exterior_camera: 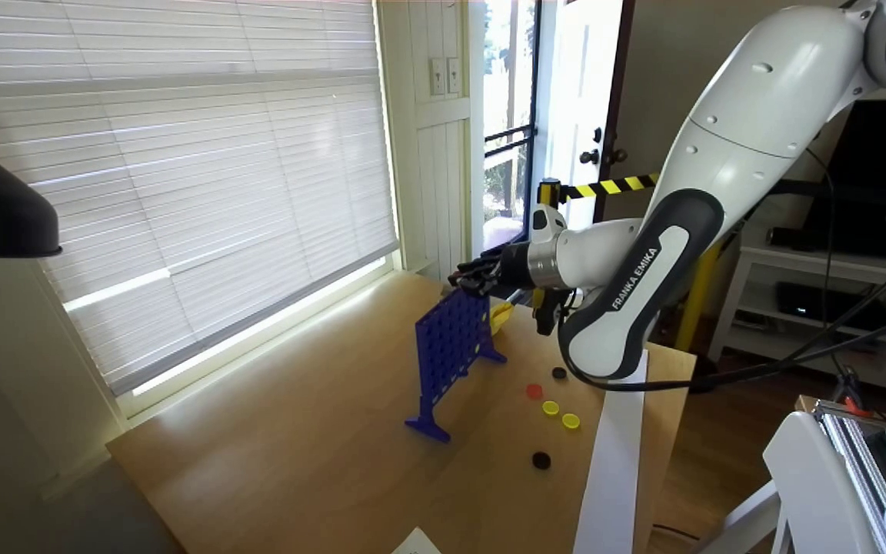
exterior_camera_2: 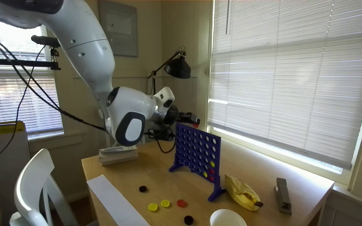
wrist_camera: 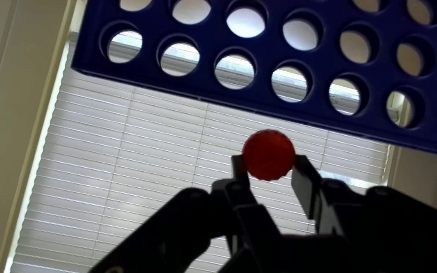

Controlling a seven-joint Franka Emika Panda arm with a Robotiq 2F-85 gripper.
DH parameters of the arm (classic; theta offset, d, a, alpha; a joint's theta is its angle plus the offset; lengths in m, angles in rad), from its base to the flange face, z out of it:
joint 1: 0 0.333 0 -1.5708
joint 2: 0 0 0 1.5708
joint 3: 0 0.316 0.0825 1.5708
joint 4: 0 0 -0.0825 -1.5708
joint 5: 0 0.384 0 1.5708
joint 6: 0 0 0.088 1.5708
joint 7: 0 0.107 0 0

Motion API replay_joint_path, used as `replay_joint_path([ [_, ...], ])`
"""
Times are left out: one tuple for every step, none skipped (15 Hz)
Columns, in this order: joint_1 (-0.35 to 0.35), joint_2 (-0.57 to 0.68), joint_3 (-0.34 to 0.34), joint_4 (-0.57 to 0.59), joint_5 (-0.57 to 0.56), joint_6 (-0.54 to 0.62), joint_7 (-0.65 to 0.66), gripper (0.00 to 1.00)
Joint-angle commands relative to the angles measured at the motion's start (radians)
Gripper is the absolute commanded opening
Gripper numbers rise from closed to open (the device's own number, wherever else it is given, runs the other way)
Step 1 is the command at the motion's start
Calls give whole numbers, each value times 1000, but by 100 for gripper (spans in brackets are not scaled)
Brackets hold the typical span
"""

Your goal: Pick up the red token and place it in the token holder

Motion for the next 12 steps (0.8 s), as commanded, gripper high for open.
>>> replay_joint_path([
  [-29, 22, 21, 32, -41, -17, 8, 10],
  [-30, 24, 22, 36, -44, -19, 8, 10],
  [-31, 28, 23, 40, -46, -19, 8, 10],
  [-31, 31, 24, 42, -47, -17, 8, 10],
  [-32, 33, 24, 44, -49, -18, 8, 10],
  [-34, 33, 26, 44, -54, -25, 10, 10],
  [-35, 34, 26, 44, -55, -28, 8, 10],
  [-35, 35, 26, 44, -56, -28, 9, 10],
  [-36, 36, 25, 44, -56, -28, 8, 10],
  [-37, 36, 26, 43, -57, -28, 10, 10],
  [-37, 37, 25, 42, -56, -26, 9, 10],
  [-38, 38, 25, 42, -56, -26, 10, 10],
])
